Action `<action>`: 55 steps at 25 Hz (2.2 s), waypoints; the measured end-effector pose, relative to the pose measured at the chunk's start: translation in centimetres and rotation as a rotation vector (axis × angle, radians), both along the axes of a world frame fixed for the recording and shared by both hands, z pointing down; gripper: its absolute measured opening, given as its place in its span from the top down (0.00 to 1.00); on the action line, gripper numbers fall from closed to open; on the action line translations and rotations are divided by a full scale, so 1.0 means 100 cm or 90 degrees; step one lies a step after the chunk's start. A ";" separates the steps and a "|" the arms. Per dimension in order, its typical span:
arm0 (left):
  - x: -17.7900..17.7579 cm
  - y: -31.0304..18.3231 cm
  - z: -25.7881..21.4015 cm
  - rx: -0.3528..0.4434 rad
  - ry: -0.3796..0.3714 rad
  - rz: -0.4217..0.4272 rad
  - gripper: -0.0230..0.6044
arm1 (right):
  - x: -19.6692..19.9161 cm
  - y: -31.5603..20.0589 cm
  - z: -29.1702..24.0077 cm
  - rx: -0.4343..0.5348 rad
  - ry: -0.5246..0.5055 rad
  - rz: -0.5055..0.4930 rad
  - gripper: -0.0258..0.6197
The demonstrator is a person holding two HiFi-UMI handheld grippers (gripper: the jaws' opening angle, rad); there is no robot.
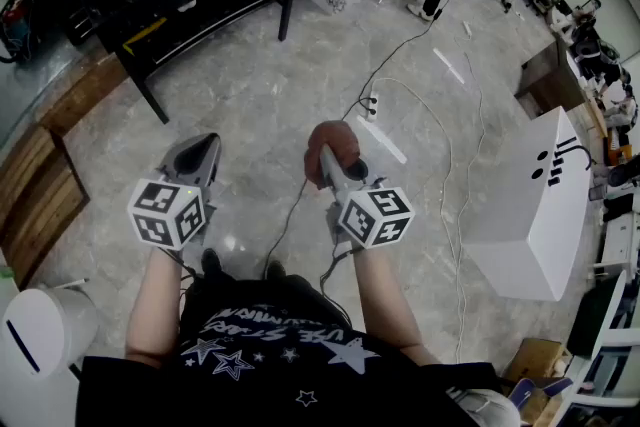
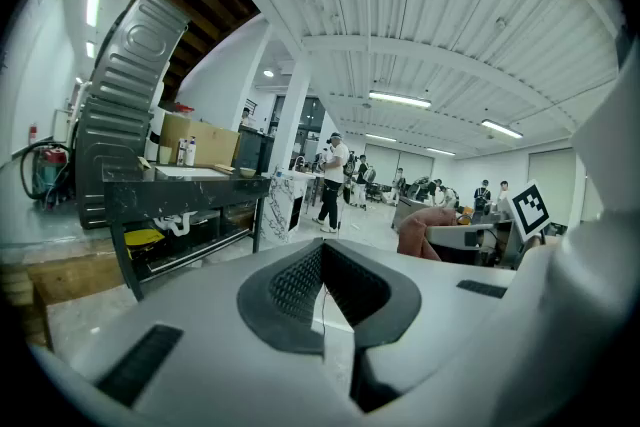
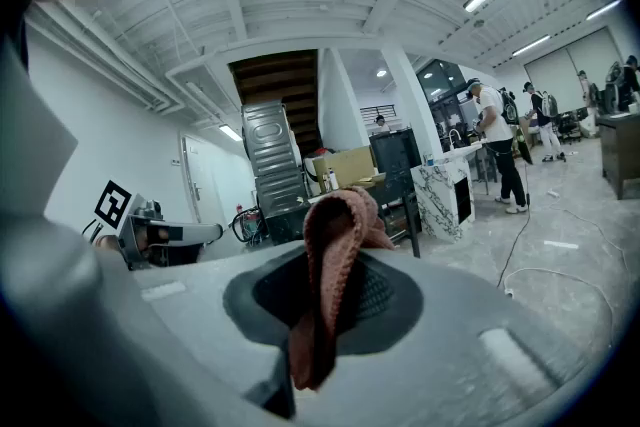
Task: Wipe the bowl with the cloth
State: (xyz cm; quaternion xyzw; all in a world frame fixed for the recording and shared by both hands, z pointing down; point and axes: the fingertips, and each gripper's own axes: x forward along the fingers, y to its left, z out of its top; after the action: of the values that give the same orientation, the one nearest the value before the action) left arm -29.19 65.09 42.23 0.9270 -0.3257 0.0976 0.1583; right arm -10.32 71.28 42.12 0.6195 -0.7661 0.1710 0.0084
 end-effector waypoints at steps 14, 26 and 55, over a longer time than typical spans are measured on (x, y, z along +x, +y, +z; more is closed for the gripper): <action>0.005 0.032 0.019 -0.012 -0.022 -0.012 0.95 | -0.006 0.024 0.012 -0.005 0.000 -0.046 0.88; 0.021 0.050 0.024 0.002 -0.021 -0.025 0.95 | 0.033 0.042 0.040 -0.030 -0.056 -0.036 0.88; 0.040 -0.386 0.030 -0.016 0.021 0.030 0.95 | 0.051 -0.370 0.038 -0.061 -0.019 0.020 0.88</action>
State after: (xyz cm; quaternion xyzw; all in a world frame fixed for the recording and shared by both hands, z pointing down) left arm -25.16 26.45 45.23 0.9340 -0.2996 0.0900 0.1726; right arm -5.25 34.32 45.96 0.6279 -0.7471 0.2168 0.0240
